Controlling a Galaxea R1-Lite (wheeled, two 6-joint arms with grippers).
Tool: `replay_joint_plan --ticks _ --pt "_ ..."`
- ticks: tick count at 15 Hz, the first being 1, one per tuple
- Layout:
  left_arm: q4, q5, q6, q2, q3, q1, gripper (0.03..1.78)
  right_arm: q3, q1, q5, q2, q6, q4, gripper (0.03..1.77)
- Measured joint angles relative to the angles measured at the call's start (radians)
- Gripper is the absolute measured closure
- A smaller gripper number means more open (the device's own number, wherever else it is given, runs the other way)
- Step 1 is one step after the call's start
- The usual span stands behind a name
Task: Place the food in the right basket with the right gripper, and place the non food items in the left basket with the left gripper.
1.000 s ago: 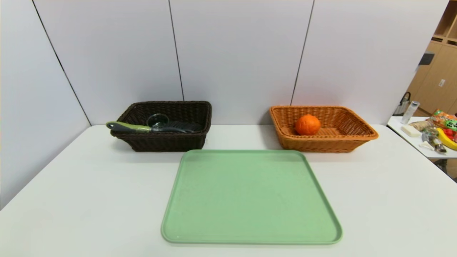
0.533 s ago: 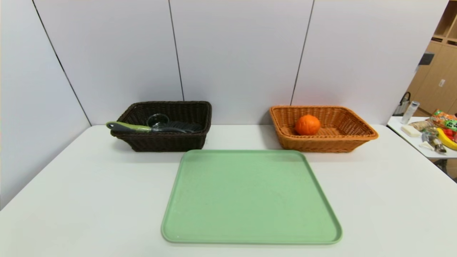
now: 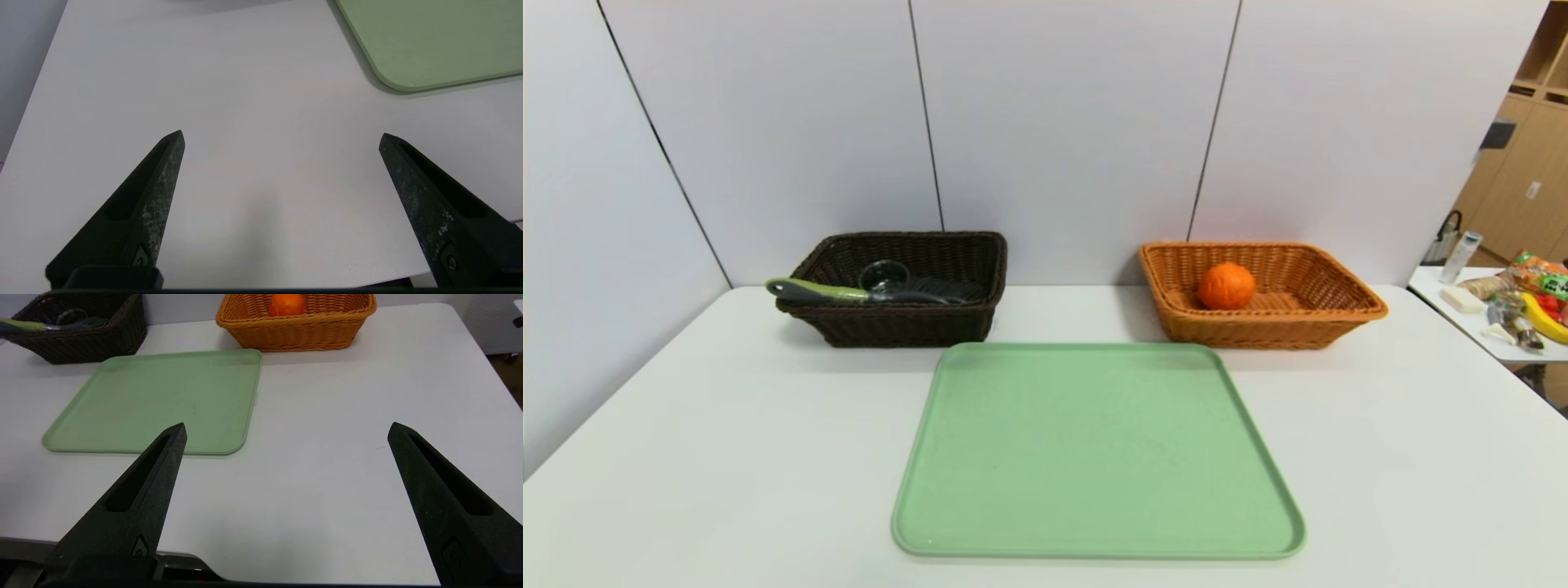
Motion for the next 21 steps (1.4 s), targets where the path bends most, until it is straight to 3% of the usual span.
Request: replay_joint_plan --ticks 4,6,8,12,16,19,21 --pt "-0.001 -0.001 0.000 0.000 0.000 0.000 0.12 0.006 0.066 0.007 0.011 0.011 0.005 0.10" --pt "-0.006 -0.002 0.005 -0.004 0.015 0.000 0.12 0.030 0.072 0.022 -0.010 0.009 0.009 0.10" --pt "-0.009 -0.001 0.010 -0.013 0.043 -0.004 0.12 0.069 0.067 0.069 -0.051 0.004 0.010 0.10" --pt "-0.053 0.009 0.010 -0.047 0.129 -0.017 0.12 0.144 0.071 0.072 -0.129 -0.002 -0.009 0.10" --pt "-0.244 0.053 0.012 -0.090 0.264 -0.028 0.12 0.248 0.074 0.040 -0.211 -0.069 -0.097 0.10" --pt "-0.288 0.134 0.013 -0.116 0.314 -0.032 0.12 0.333 0.076 -0.024 -0.255 -0.088 -0.245 0.10" --pt "-0.335 0.144 0.012 -0.126 0.341 -0.033 0.12 0.402 0.076 -0.052 -0.279 -0.092 -0.362 0.10"
